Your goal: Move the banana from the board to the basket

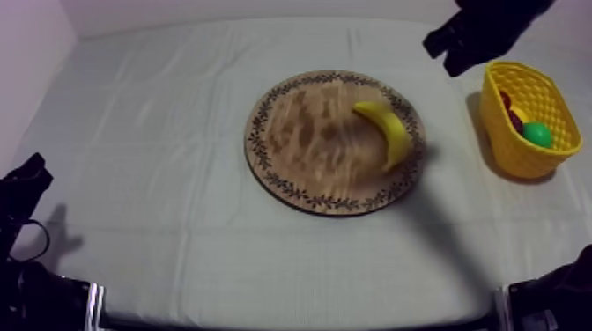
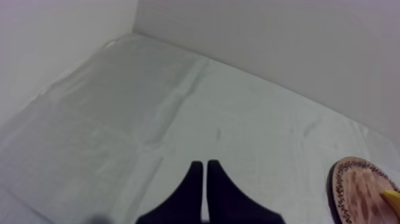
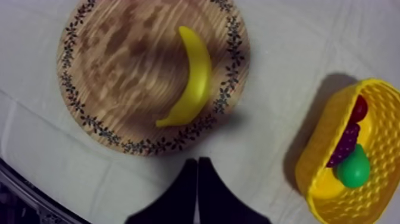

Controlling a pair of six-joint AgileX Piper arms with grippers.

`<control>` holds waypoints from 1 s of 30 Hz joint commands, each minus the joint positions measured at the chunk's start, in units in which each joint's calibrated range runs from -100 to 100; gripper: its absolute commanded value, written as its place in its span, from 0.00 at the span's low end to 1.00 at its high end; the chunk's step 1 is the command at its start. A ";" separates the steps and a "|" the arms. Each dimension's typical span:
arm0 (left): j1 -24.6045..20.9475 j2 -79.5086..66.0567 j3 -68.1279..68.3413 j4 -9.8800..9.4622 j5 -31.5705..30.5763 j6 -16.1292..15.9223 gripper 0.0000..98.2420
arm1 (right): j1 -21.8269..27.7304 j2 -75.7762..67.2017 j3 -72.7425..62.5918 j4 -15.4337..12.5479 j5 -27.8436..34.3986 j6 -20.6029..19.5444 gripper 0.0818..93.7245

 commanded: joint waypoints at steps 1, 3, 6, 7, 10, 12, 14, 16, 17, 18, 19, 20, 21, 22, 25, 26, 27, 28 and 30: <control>-0.02 0.02 0.03 -0.01 -0.01 -0.01 0.00 | -0.37 4.36 -2.32 0.31 1.31 -0.24 0.04; -0.02 0.02 0.03 -0.01 -0.01 -0.01 0.00 | -0.91 5.98 -3.84 0.79 2.51 -0.51 0.09; -0.02 0.02 0.03 -0.01 -0.01 -0.01 0.00 | -1.60 7.48 -5.18 1.61 4.19 -0.98 0.24; -0.02 0.02 0.03 -0.01 -0.01 -0.01 0.00 | -1.72 7.75 -5.36 1.87 4.51 -1.17 0.30; -0.02 0.02 0.03 -0.01 -0.01 -0.01 0.00 | -1.86 8.32 -5.39 2.49 5.04 -1.89 0.49; -0.02 0.02 0.03 -0.01 -0.01 -0.01 0.00 | -1.72 8.64 -5.42 2.68 5.16 -2.45 0.60; -0.02 0.02 0.03 -0.01 -0.01 -0.01 0.00 | -1.50 8.89 -5.70 2.67 5.24 -2.87 0.69; -0.02 0.02 0.03 -0.01 -0.01 -0.01 0.00 | -1.24 9.07 -6.23 2.49 5.29 -3.10 0.76; -0.02 0.02 0.03 -0.01 -0.01 -0.01 0.00 | -1.15 9.15 -6.59 2.40 5.31 -3.15 0.78; -0.02 0.02 0.03 -0.01 -0.01 -0.01 0.00 | -1.08 9.23 -6.94 2.33 5.32 -3.18 0.80; -0.02 0.02 0.03 -0.01 -0.01 -0.01 0.00 | -1.04 9.31 -7.29 2.29 5.33 -3.18 0.81; -0.02 0.02 0.03 -0.01 -0.01 -0.01 0.00 | -1.01 9.36 -7.57 2.27 5.34 -3.16 0.82; -0.02 0.02 0.03 -0.01 -0.01 -0.01 0.00 | -0.98 9.43 -7.76 2.27 5.34 -3.15 0.83; -0.02 0.02 0.03 -0.01 -0.01 -0.01 0.00 | -0.99 9.53 -7.90 2.28 5.34 -3.12 0.83; -0.02 0.02 0.03 -0.01 -0.01 -0.01 0.00 | -1.00 9.95 -7.76 2.12 5.10 -3.06 0.84; -0.02 0.02 0.03 -0.01 -0.01 -0.01 0.00 | -1.03 10.17 -7.53 2.07 4.93 -3.06 0.84; -0.02 0.02 0.03 -0.01 -0.01 -0.01 0.00 | -1.04 10.45 -7.30 1.97 4.74 -3.05 0.84; -0.02 0.02 0.03 -0.01 -0.01 -0.01 0.00 | -1.06 10.78 -7.04 1.86 4.54 -3.01 0.84; -0.02 0.02 0.03 -0.01 -0.01 -0.01 0.00 | -1.09 11.60 -6.55 1.66 4.10 -2.97 0.84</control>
